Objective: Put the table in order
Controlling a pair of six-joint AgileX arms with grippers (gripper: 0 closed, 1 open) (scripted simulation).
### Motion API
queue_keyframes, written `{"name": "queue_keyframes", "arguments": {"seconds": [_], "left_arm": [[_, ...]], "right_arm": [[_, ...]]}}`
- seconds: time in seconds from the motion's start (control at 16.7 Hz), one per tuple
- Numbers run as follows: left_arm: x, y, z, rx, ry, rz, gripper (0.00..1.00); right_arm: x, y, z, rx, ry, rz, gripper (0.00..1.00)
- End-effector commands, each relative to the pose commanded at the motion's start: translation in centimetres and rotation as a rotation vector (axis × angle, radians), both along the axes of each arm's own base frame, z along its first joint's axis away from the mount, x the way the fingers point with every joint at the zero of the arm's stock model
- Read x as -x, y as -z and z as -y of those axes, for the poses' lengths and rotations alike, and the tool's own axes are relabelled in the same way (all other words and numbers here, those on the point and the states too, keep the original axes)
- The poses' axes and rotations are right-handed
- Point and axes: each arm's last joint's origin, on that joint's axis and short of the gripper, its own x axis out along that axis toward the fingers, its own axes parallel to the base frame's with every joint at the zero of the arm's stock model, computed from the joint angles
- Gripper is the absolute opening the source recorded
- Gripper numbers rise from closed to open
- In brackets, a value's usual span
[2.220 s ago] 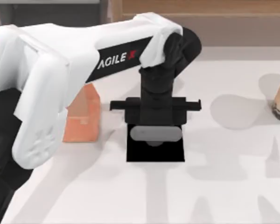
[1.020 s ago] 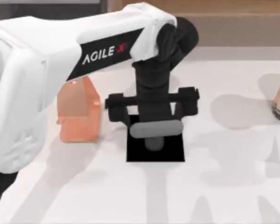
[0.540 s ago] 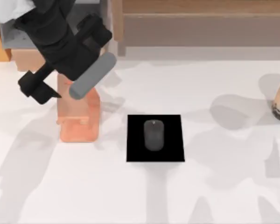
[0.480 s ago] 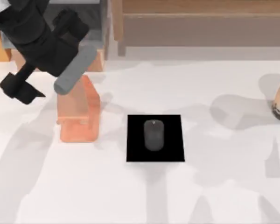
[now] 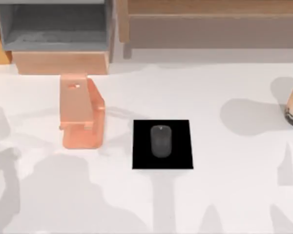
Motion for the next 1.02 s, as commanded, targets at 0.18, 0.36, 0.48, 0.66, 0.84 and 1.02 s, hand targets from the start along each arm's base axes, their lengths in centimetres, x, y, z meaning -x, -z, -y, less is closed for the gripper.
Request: {"name": "queue_keyframes", "arguments": {"seconds": [0.18, 0.36, 0.48, 0.66, 0.84, 1.02], "left_arm": [[3.7, 2.7, -3.7, 0.065, -0.289, -0.076, 1.0], [5.8, 4.3, -5.0, 0.109, -0.435, -0.127, 1.0], [6.0, 4.5, -5.1, 0.114, -0.449, -0.132, 1.0], [5.9, 4.4, -5.1, 0.111, -0.444, -0.131, 1.0], [5.9, 5.5, -5.2, 0.114, -0.449, -0.134, 1.0], [5.8, 8.0, -5.3, 0.112, -0.449, -0.129, 1.0]], "right_arm": [[0.0, 0.0, 0.0, 0.0, 0.0, 0.0, 1.0], [0.0, 0.0, 0.0, 0.0, 0.0, 0.0, 1.0], [0.0, 0.0, 0.0, 0.0, 0.0, 0.0, 1.0], [0.0, 0.0, 0.0, 0.0, 0.0, 0.0, 1.0], [0.0, 0.0, 0.0, 0.0, 0.0, 0.0, 1.0], [0.0, 0.0, 0.0, 0.0, 0.0, 0.0, 1.0]]}}
